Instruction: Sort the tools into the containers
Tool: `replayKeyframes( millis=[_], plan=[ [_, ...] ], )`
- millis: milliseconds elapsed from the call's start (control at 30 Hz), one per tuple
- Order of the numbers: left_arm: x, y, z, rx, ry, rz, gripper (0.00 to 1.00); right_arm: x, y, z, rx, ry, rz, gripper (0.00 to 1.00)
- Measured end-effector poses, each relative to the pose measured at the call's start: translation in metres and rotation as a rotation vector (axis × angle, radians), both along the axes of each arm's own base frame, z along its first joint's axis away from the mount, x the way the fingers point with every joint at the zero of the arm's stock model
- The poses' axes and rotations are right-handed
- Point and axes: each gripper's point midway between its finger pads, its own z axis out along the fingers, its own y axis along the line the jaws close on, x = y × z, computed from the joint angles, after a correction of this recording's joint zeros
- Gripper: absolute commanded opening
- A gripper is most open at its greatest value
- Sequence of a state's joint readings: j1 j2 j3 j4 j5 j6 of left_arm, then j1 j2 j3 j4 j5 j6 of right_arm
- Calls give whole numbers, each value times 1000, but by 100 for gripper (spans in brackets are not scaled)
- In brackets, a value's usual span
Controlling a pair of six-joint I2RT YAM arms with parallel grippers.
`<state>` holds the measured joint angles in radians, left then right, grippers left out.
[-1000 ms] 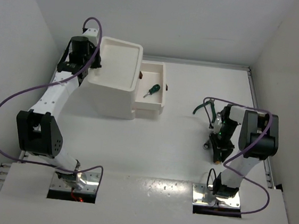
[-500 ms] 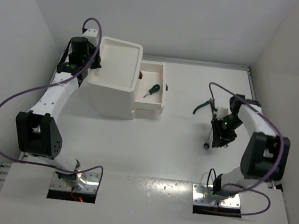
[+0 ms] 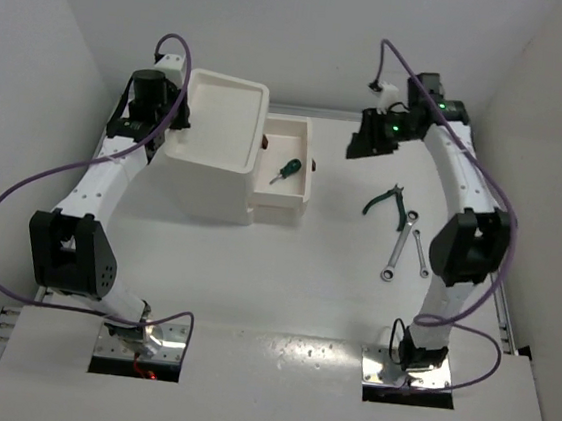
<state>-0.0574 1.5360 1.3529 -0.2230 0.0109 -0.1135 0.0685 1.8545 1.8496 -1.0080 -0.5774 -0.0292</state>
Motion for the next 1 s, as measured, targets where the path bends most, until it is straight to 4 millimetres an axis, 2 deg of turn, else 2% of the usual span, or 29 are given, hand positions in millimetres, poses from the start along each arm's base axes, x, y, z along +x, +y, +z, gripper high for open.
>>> replayKeyframes(
  millis=[67, 133, 267, 400, 433, 500, 533, 633, 800, 867, 967, 1000],
  plan=[
    [0, 0, 0, 0, 1, 0, 0, 19, 37, -6, 47, 4, 58, 0],
    [1, 0, -1, 0, 2, -1, 0, 27, 74, -11, 94, 26, 119, 0],
    [1, 0, -1, 0, 4, -1, 0, 25, 137, -28, 186, 98, 215, 0],
    [2, 0, -2, 0, 5, -2, 0, 27, 166, -32, 232, 127, 237, 0],
    [2, -1, -1, 0, 5, -3, 0, 30, 171, -30, 244, 125, 237, 6],
    [2, -1, -1, -1, 5, -3, 0, 37, 178, -28, 263, 114, 233, 24],
    [2, -1, -1, -1, 5, -4, 0, 42, 181, -28, 269, 107, 230, 45],
    [2, -1, -1, -1, 5, -4, 0, 51, 186, -32, 281, 106, 218, 67],
    [2, -1, -1, -1, 4, -4, 0, 54, 188, -39, 270, 111, 209, 67],
    [2, -1, -1, -3, 4, -2, 0, 55, 189, -40, 260, 102, 208, 62],
    [2, -1, -1, -5, 5, -2, 0, 58, 186, -36, 230, 70, 192, 50],
    [2, -1, -1, -5, 4, -2, 0, 58, 182, -31, 219, 51, 178, 35]
  ],
)
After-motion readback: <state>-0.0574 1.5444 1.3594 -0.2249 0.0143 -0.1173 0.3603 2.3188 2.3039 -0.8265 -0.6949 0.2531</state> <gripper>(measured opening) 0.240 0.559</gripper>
